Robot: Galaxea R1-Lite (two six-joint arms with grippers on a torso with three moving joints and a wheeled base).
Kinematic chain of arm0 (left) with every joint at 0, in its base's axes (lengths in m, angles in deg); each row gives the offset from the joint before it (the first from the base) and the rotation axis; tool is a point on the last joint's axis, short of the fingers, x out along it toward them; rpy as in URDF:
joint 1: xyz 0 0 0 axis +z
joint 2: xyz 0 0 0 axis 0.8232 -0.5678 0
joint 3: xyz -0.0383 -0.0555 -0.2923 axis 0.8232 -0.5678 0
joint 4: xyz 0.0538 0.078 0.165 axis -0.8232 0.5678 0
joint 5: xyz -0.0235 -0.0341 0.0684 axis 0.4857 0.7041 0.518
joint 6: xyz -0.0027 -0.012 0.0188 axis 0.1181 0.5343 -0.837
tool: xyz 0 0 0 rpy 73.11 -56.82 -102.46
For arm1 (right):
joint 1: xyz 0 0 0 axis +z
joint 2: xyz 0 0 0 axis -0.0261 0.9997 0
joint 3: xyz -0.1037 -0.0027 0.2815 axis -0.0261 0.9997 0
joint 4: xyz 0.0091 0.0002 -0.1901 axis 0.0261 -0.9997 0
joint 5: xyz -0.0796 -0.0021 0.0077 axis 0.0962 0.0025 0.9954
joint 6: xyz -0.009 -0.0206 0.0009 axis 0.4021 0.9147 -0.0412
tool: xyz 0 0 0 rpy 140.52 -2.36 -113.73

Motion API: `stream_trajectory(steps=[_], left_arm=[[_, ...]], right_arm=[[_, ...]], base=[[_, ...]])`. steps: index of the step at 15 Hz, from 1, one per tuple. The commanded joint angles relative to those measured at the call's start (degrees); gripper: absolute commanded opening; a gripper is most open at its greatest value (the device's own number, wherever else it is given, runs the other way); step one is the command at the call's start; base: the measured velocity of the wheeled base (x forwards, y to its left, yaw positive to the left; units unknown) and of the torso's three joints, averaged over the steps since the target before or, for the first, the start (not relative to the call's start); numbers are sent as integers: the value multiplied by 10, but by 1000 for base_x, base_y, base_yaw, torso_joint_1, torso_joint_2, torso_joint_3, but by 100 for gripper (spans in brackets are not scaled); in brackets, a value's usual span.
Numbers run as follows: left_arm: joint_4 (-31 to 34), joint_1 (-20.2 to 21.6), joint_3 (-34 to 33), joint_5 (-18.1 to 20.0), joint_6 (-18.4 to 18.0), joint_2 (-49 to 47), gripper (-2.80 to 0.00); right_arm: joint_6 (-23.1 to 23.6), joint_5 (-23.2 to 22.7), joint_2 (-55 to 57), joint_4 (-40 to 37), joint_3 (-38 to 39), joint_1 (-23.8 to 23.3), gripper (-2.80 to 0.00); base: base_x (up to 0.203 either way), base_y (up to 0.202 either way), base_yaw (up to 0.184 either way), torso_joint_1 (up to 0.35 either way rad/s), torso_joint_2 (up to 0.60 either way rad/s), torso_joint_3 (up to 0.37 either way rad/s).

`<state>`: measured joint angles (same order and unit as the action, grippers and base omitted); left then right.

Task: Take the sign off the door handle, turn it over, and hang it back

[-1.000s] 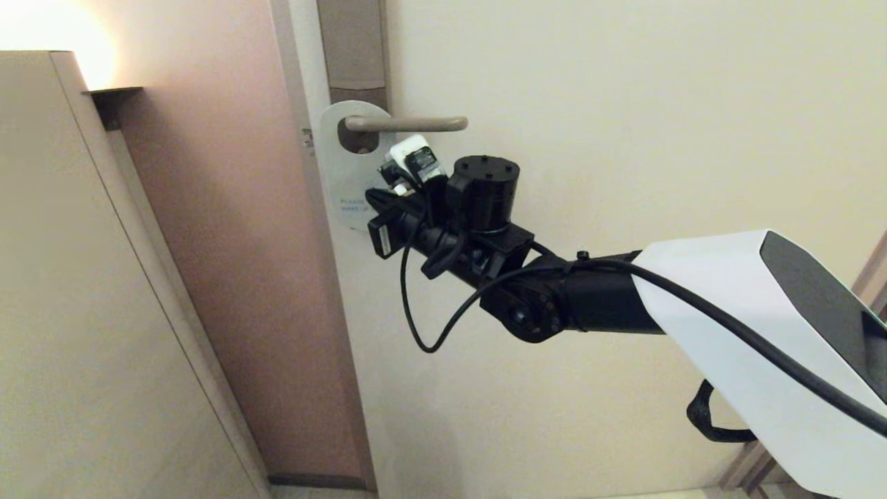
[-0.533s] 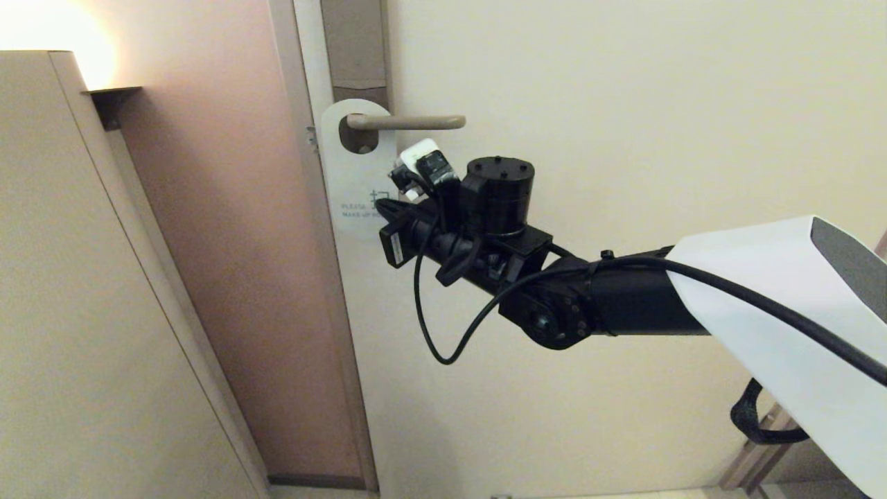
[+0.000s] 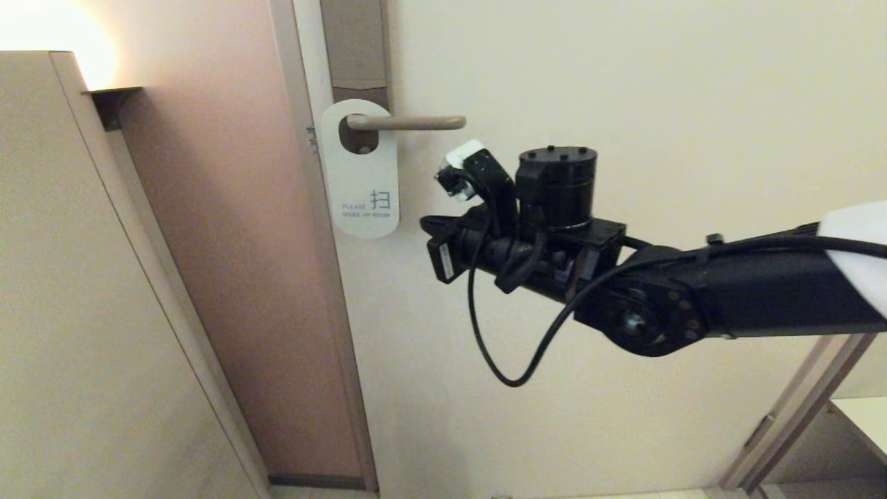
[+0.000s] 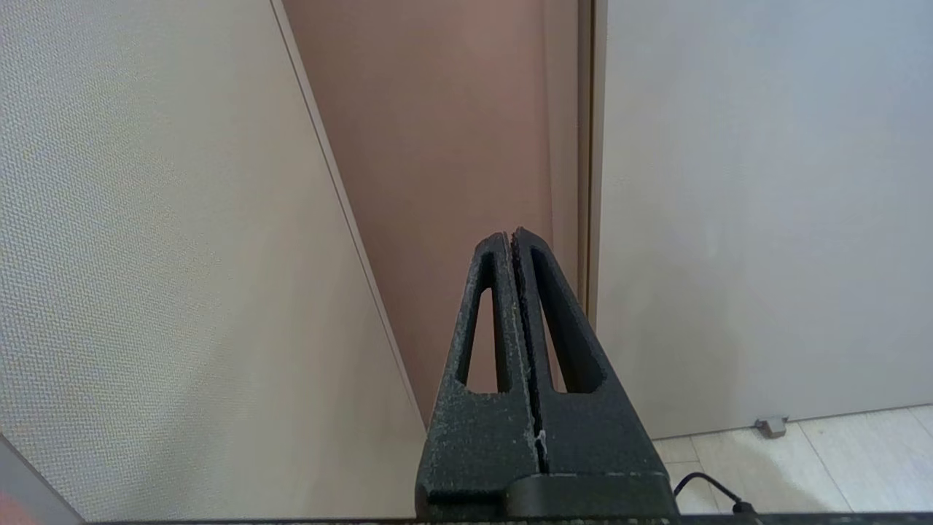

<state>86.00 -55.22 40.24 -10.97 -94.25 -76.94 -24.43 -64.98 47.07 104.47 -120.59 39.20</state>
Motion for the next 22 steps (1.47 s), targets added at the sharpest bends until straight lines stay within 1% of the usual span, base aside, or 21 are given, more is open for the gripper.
stream_trajectory(steps=[1, 3, 5, 7, 9, 11, 15, 17, 20, 22], left_arm=[[0, 0, 0, 0, -1, -1, -280], [0, 0, 0, 0, -1, -1, -280], [0, 0, 0, 0, -1, -1, -280], [0, 0, 0, 0, -1, -1, -280], [0, 0, 0, 0, -1, -1, -280], [0, 0, 0, 0, -1, -1, -280], [0, 1, 0, 0, -1, -1, -280], [0, 1, 0, 0, -1, -1, -280], [0, 0, 0, 0, -1, -1, -280], [0, 1, 0, 0, -1, -1, -280]], right_arm=[[0, 16, -83, -40, 46, -27, -280], [-1, 45, -154, -95, 98, -79, -280], [-2, 58, -220, -132, 152, -159, -280], [-2, 63, -280, -144, 217, -244, -280], [-2, 64, -342, -146, 282, -305, -280], [-4, 63, -404, -147, 330, -335, -280], [-5, 63, -539, -147, 422, -346, -280], [-17, 63, -607, -147, 474, -357, -280], [-36, 56, -727, -147, 586, -394, -280], [-42, 39, -811, -147, 666, -421, -280]], base=[[0, 0, 0, 0, 0, 0], [0, 0, 0, 0, 0, 0], [0, 0, 0, 0, 0, 0], [0, 0, 0, 0, 0, 0], [0, 0, 0, 0, 0, 0], [0, 0, 0, 0, 0, 0], [0, 0, 0, 0, 0, 0], [0, 0, 0, 0, 0, 0], [0, 0, 0, 0, 0, 0], [0, 0, 0, 0, 0, 0]])
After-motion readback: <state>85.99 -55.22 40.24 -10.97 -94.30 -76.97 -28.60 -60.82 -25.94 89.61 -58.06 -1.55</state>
